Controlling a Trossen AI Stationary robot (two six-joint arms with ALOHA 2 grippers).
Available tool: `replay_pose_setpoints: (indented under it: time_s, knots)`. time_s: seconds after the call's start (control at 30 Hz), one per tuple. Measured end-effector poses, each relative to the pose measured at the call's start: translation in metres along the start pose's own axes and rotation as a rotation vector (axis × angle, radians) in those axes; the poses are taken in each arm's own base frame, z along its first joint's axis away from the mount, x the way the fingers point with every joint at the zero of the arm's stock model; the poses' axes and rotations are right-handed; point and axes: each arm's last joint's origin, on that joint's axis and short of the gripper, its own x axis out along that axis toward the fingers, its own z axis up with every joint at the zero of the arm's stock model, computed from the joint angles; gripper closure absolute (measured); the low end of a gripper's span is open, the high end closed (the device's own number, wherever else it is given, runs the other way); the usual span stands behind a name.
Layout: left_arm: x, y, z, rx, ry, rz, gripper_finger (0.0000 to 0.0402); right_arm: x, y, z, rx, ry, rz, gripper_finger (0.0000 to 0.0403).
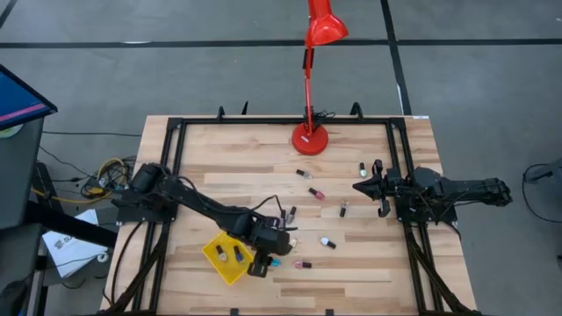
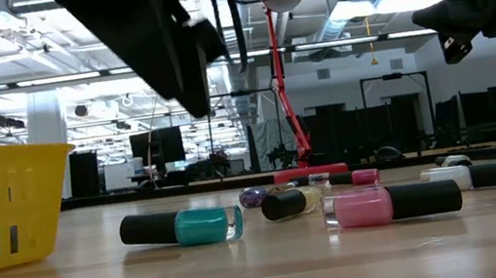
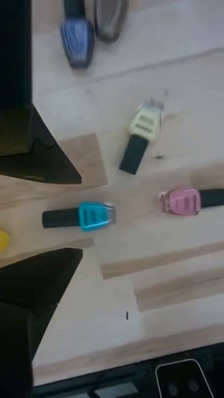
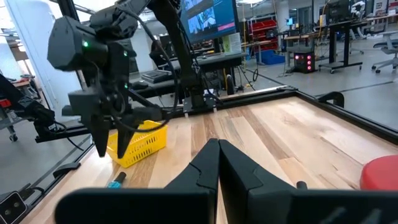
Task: Pick & Place Nail Polish
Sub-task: Put the light blue nail polish bottle into the yellow basket
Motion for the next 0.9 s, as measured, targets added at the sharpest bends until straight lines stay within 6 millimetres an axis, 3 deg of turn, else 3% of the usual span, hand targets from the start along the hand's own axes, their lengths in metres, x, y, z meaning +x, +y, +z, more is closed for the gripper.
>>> replay_pose_setpoints:
  time_s: [0.57, 0.9]
  knots:
    - [0.041, -0.011, -0.008, -0.022, 0.07, -0.034, 0.0226, 0.0, 0.0, 0.0, 0.0, -0.002, 0.001, 0.0403]
    - [0.042, -0.004, -0.006, -0.031, 0.055, 0.017, 0.0226, 0.0, 0.0, 0.0, 0.0, -0.001, 0.0, 0.0403]
